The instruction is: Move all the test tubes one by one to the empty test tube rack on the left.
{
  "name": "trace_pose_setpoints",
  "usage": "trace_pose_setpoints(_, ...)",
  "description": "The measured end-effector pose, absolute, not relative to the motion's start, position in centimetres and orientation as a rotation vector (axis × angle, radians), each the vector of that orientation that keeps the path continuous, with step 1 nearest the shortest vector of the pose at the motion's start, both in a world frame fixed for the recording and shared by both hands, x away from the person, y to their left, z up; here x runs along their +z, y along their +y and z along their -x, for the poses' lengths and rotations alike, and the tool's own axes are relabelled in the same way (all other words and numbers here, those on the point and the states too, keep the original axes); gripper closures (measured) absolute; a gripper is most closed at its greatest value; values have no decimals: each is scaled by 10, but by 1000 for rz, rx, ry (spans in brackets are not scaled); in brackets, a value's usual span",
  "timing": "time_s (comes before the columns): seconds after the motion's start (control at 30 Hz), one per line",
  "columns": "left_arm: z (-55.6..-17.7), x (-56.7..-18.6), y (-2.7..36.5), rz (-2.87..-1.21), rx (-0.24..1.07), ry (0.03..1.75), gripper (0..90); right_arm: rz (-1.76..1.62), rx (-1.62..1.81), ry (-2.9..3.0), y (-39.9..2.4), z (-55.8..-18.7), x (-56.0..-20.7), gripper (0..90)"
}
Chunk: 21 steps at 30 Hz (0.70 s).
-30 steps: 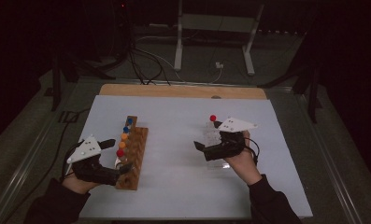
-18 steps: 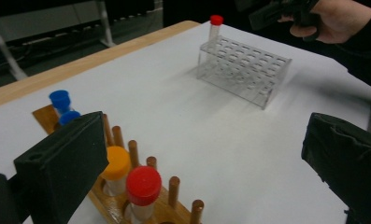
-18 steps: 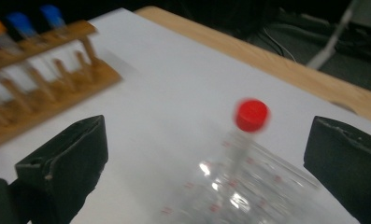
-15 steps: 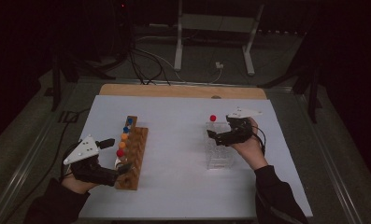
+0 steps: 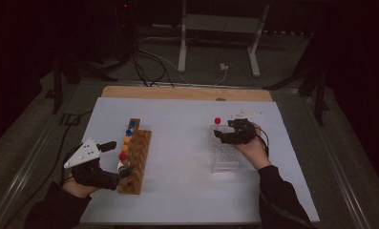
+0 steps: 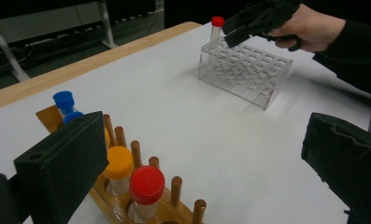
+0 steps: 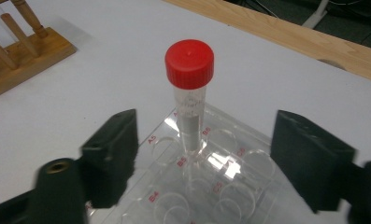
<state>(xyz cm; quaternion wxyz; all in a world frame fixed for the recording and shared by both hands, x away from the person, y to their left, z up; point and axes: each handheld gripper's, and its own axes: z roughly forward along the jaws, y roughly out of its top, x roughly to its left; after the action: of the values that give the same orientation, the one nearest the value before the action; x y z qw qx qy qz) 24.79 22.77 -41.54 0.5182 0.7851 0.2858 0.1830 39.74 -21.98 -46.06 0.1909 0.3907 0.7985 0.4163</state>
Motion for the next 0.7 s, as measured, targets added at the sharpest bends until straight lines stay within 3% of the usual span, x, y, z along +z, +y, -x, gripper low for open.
trace_pose_setpoints(0.47, -248, -415, 229, -1886, 441, 686, 12, -1073, 1158, 2321, -211, -411, -464, 709)
trace_pose_setpoints(0.7, -248, -415, 229, -1884, 440, 687, 12, -1041, 1137, 2324, -207, -411, -463, 740)
